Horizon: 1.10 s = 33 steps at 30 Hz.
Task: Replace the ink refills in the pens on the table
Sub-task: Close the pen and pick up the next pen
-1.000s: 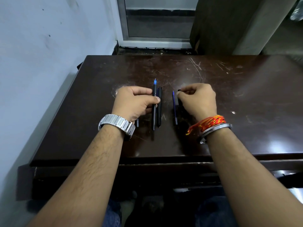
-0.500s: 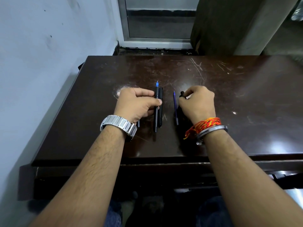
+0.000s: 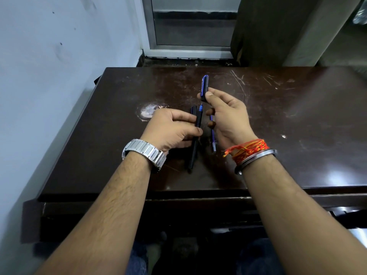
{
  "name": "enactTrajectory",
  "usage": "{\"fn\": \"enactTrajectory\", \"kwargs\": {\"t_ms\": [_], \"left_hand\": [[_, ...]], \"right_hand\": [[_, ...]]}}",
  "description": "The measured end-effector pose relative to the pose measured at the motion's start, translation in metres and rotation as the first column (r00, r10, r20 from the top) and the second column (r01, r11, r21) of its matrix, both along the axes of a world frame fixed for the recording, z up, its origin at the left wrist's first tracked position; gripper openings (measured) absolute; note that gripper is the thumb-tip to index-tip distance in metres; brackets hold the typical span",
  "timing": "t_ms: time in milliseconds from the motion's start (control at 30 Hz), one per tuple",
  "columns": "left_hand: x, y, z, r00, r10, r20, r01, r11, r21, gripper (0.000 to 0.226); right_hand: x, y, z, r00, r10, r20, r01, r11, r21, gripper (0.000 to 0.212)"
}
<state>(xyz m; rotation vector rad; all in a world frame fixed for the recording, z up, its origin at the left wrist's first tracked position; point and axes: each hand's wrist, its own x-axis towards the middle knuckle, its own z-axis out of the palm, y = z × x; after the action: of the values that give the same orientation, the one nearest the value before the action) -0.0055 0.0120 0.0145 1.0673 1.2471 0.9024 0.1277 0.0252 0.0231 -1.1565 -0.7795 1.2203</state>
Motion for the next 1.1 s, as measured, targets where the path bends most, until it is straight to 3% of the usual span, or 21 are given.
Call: {"fn": "enactTrajectory", "kwargs": {"t_ms": [367,500,700,933,1100], "left_hand": [[-0.001,-0.001,0.004,0.997,0.057,0.045,-0.059,0.997,0.058,0.025],[-0.003,0.001,0.003,0.992,0.114,0.059,-0.119,0.988,0.095,0.023],[-0.004,0.003,0.000,0.994,0.102,0.034,-0.105,0.988,0.112,0.028],[-0.005,0.003,-0.001,0.992,0.124,-0.017,-0.120,0.978,0.168,0.040],[-0.002,0.005,-0.005,0.980,0.189,-0.070,-0.165,0.952,0.256,0.041]], "right_hand": [[-0.005,-0.001,-0.004,0.989,0.134,-0.056,-0.136,0.990,-0.024,0.012],[-0.007,0.000,-0.010,0.991,0.128,0.046,-0.127,0.992,-0.016,0.006],[-0.006,-0.001,-0.012,0.975,0.165,0.152,-0.184,0.976,0.121,0.042],[-0.006,0.001,-0.014,0.957,0.149,0.248,-0.186,0.974,0.130,0.023],[-0.005,-0.001,-0.017,0.917,0.126,0.379,-0.211,0.958,0.192,0.033]]}}
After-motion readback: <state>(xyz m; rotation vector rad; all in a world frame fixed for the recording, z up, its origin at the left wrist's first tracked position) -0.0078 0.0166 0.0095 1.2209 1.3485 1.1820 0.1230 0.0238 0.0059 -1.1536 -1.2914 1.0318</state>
